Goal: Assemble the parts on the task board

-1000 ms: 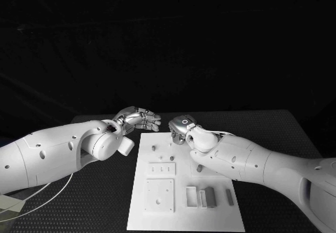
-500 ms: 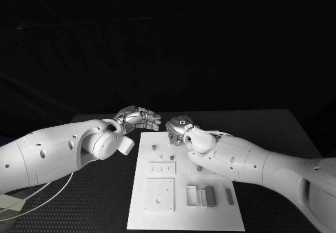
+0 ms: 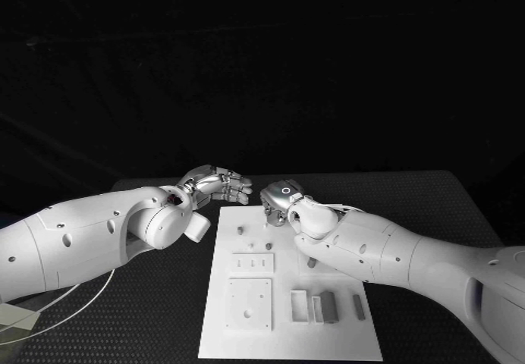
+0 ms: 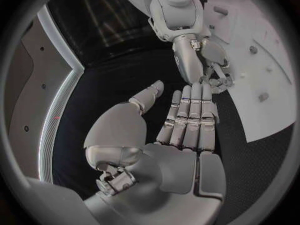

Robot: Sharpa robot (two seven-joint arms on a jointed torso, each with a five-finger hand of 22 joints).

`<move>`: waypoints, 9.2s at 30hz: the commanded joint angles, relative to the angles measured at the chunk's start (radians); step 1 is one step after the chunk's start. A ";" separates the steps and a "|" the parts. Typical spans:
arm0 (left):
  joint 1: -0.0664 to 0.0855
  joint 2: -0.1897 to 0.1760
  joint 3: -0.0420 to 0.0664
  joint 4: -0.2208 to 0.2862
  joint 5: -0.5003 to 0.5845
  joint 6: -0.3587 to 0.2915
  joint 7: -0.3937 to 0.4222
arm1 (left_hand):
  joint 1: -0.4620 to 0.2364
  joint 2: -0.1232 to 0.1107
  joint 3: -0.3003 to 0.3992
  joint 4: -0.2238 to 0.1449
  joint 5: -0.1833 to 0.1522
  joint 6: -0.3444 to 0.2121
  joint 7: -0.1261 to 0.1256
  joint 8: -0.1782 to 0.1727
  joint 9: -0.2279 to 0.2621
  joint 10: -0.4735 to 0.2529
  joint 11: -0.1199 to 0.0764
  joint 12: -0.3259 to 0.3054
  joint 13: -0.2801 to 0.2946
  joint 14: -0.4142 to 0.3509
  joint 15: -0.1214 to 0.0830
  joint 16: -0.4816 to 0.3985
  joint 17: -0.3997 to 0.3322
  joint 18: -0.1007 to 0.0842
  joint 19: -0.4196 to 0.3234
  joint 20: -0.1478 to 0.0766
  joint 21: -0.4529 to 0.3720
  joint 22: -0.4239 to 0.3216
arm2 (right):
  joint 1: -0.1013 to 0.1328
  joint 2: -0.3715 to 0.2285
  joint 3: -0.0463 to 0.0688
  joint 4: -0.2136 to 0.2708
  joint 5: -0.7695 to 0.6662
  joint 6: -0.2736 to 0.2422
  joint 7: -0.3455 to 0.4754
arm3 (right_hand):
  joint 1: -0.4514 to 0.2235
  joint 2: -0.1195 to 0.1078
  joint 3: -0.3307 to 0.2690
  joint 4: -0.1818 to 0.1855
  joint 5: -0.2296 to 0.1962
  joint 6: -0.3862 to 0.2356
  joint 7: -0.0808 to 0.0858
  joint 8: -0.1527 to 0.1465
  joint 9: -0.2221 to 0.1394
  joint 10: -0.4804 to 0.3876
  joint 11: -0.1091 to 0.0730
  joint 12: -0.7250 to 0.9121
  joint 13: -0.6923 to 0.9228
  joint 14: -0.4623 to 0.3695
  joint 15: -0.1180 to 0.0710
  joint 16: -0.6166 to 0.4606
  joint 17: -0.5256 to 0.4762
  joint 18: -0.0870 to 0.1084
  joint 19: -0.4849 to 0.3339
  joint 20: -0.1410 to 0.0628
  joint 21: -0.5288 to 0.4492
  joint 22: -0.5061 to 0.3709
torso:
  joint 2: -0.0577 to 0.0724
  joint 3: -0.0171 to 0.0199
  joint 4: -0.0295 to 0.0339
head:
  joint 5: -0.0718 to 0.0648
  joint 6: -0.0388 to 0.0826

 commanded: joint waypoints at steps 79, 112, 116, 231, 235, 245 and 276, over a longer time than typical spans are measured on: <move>0.003 0.000 0.001 -0.020 0.003 0.010 0.005 | -0.006 -0.003 -0.002 0.006 -0.006 0.003 0.003 -0.008 0.000 0.009 0.000 -0.011 0.004 0.002 0.006 -0.010 0.005 -0.010 -0.004 0.004 -0.010 0.000 | -0.007 -0.040 -0.002 0.009 0.102 -0.022 0.022 | -0.072 -0.090 0.007 0.058 0.006 -0.205 0.079 -0.131 -0.030 -0.076 0.039 -0.053 0.026 -0.061 0.023 -0.015 -0.044 0.062 -0.032 -0.006 -0.014 0.017 | 0.000 0.0004 -0.0016 | 0.002 -0.003; 0.001 -0.032 0.000 -0.056 -0.004 0.008 0.017 | -0.005 -0.005 -0.003 0.005 -0.006 0.002 0.004 -0.009 0.001 0.010 0.001 -0.014 0.006 0.002 0.006 -0.012 0.007 -0.010 -0.004 0.004 -0.012 0.000 | 0.099 -0.292 0.084 0.176 0.286 0.260 0.069 | -0.065 -0.164 -0.041 0.126 0.005 -0.173 0.028 -0.124 0.013 -0.157 -0.016 0.660 0.859 -0.035 -0.028 0.097 -0.012 0.062 0.019 -0.026 0.047 0.026 | -0.014 0.0239 -0.0406 | 0.020 0.038; 0.001 -0.031 0.000 -0.059 -0.004 0.008 0.018 | -0.005 -0.005 -0.003 0.006 -0.006 0.002 0.004 -0.010 0.001 0.010 0.001 -0.014 0.006 0.002 0.006 -0.013 0.007 -0.010 -0.004 0.004 -0.012 0.000 | 0.096 -0.285 0.079 0.160 0.286 0.281 0.090 | -0.073 -0.158 -0.042 0.131 0.006 -0.164 0.032 -0.124 0.027 -0.171 -0.014 0.787 0.962 -0.039 -0.029 0.160 0.033 0.062 0.026 -0.035 0.098 0.026 | -0.014 0.0225 -0.0394 | 0.010 0.037; 0.001 -0.028 0.000 -0.046 -0.004 0.015 0.011 | -0.015 -0.007 -0.007 0.018 -0.006 -0.005 0.008 -0.021 0.003 0.006 0.005 -0.030 0.012 -0.001 0.009 -0.029 0.016 -0.010 -0.007 0.007 -0.022 0.002 | 0.020 -0.202 0.034 0.032 0.223 0.389 0.140 | -0.175 0.076 -0.052 0.114 0.006 -0.161 0.041 -0.158 0.018 -0.175 -0.004 0.875 0.970 -0.060 -0.017 0.218 0.064 0.062 -0.009 -0.029 0.169 0.020 | -0.015 0.0194 -0.0391 | 0.017 -0.003; 0.001 -0.028 0.000 -0.044 -0.004 0.016 0.011 | -0.016 -0.007 -0.007 0.018 -0.006 -0.005 0.008 -0.021 0.003 0.006 0.005 -0.030 0.012 -0.001 0.009 -0.029 0.016 -0.010 -0.007 0.007 -0.022 0.002 | 0.020 -0.201 0.034 0.034 0.223 0.399 0.142 | -0.179 0.080 -0.050 0.115 0.006 -0.163 0.041 -0.160 0.017 -0.176 -0.004 0.875 0.968 -0.061 -0.017 0.218 0.064 0.062 -0.011 -0.029 0.168 0.020 | -0.015 0.0193 -0.0381 | 0.016 -0.003; 0.001 -0.031 0.000 -0.042 -0.005 0.025 0.004 | -0.014 -0.009 -0.007 0.017 -0.006 -0.005 0.008 -0.021 0.004 0.006 0.004 -0.032 0.013 -0.001 0.009 -0.030 0.017 -0.010 -0.008 0.007 -0.023 0.002 | 0.020 -0.197 0.026 0.027 0.226 0.400 0.148 | -0.186 0.081 -0.048 0.111 0.006 -0.161 0.041 -0.162 0.015 -0.177 -0.004 0.876 0.966 -0.062 -0.017 0.217 0.063 0.062 -0.014 -0.028 0.169 0.020 | -0.015 0.0187 -0.0377 | 0.015 -0.005; 0.001 -0.039 0.000 -0.037 -0.010 0.008 0.003 | -0.010 -0.008 -0.006 0.015 -0.006 -0.005 0.008 -0.022 0.005 0.007 0.004 -0.033 0.014 -0.001 0.009 -0.032 0.018 -0.010 -0.008 0.007 -0.024 0.003 | 0.029 -0.267 0.049 0.214 0.024 0.071 0.038 | -0.176 0.016 -0.036 0.057 0.006 -0.097 0.022 -0.138 0.024 -0.158 -0.022 0.881 0.950 -0.055 -0.034 0.219 0.060 0.062 0.003 -0.032 0.178 0.015 | -0.016 0.0188 -0.0384 | 0.013 0.009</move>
